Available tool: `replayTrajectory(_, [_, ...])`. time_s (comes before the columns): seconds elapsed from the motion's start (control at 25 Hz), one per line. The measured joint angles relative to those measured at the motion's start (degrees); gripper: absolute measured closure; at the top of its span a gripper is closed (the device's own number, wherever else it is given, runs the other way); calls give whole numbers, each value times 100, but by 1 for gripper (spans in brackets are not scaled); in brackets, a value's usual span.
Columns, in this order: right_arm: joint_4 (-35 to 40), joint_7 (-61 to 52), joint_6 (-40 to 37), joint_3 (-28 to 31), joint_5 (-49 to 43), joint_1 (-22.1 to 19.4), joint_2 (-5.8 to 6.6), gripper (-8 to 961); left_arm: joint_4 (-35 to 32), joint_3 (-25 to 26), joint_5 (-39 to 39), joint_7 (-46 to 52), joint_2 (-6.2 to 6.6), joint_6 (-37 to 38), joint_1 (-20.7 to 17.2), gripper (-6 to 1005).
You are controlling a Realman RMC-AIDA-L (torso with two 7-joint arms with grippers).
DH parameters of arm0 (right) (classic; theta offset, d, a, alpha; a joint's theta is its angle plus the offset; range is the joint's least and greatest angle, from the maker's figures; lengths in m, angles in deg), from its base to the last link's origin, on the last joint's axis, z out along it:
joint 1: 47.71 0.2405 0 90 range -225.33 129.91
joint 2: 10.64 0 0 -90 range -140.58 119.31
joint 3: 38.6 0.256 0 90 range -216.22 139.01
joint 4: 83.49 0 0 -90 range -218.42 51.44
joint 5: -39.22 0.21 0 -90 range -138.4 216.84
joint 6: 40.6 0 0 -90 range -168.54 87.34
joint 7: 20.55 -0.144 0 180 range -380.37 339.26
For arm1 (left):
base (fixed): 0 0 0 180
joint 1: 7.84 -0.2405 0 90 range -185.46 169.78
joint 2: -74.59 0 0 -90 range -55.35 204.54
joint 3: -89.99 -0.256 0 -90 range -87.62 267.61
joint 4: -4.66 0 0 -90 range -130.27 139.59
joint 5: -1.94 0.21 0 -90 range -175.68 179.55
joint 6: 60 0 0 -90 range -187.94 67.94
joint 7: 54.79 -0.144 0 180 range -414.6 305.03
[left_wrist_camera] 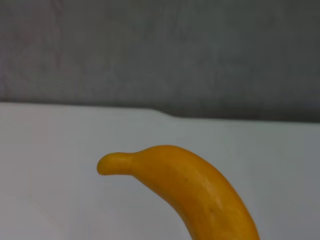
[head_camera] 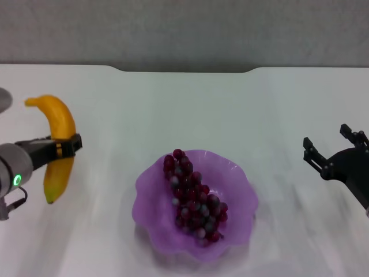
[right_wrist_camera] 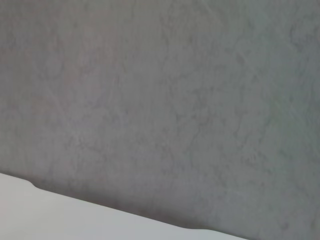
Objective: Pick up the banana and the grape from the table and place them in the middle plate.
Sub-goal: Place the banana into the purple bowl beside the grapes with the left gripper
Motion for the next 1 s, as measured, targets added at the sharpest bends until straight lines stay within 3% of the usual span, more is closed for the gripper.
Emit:
replayTrajectory(0.2, [8,0,12,-7,-9,0,0,76,225,-398,-5,-70,-4,848,-469,487])
replayTrajectory(0.28, [9,0,13,-7,-10,0,0,76,381,-506,-52,-49,-8,818,-538,486])
replayTrajectory(0.44, [9,0,13,-7,-7,0,0,76,866,-614,-155,-46,-8,-18,-480,483])
replayTrajectory(0.72, [21,0,29,-7,-5,0,0,76,1424,-866,-652,-407,3,-817,-521,480])
replayTrajectory(1.0, [23,0,13,-7,-9,-6,0,76,1436,-668,-1071,-471,5,-2070,-93,476])
